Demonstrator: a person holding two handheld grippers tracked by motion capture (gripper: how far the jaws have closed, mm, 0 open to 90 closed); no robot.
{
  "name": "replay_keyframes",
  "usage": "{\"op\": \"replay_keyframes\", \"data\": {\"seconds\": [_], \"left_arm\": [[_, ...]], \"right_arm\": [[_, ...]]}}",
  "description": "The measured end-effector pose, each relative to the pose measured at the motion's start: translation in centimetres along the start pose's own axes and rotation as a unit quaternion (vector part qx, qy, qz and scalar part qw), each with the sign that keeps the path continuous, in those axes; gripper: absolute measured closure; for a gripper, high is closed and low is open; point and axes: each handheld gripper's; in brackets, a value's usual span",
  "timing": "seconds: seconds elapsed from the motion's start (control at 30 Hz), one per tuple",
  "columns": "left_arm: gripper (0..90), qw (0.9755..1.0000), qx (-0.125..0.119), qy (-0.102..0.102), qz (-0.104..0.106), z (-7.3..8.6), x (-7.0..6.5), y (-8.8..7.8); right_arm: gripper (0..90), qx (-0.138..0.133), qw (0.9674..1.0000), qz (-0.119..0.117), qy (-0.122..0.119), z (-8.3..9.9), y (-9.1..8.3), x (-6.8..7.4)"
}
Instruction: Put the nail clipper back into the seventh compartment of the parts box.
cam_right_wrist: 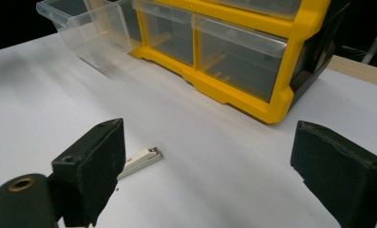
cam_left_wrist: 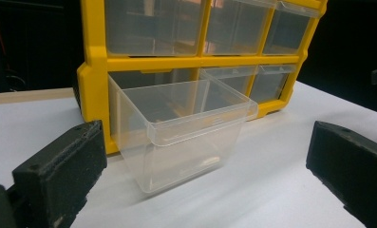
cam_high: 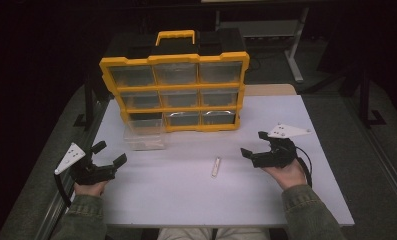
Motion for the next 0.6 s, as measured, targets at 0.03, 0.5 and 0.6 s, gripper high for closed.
{"op": "replay_keyframes", "data": {"seconds": [0.03,0.5,0.6], "left_arm": [[0.0,1.0000,0.000,0.000,0.000,0.0,0.0,0.0],[0.0,1.0000,-0.001,-0.001,0.000,0.0,0.1,0.0],[0.0,1.0000,-0.002,-0.002,0.000,0.0,0.1,0.0]], "right_arm": [[10.9,0.002,1.0000,0.000,-0.001,0.0,0.1,0.0],[12.8,0.032,0.9992,-0.018,-0.015,-0.1,2.3,1.3],[12.8,0.040,0.9989,-0.020,-0.016,0.0,2.8,1.4]]}}
Point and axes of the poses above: each handheld gripper's, and its own axes: y roughly forward along the jaws, z roughly out of its underside, x roughly to its left, and after that the axes turned 7 degrees about z, right-handed
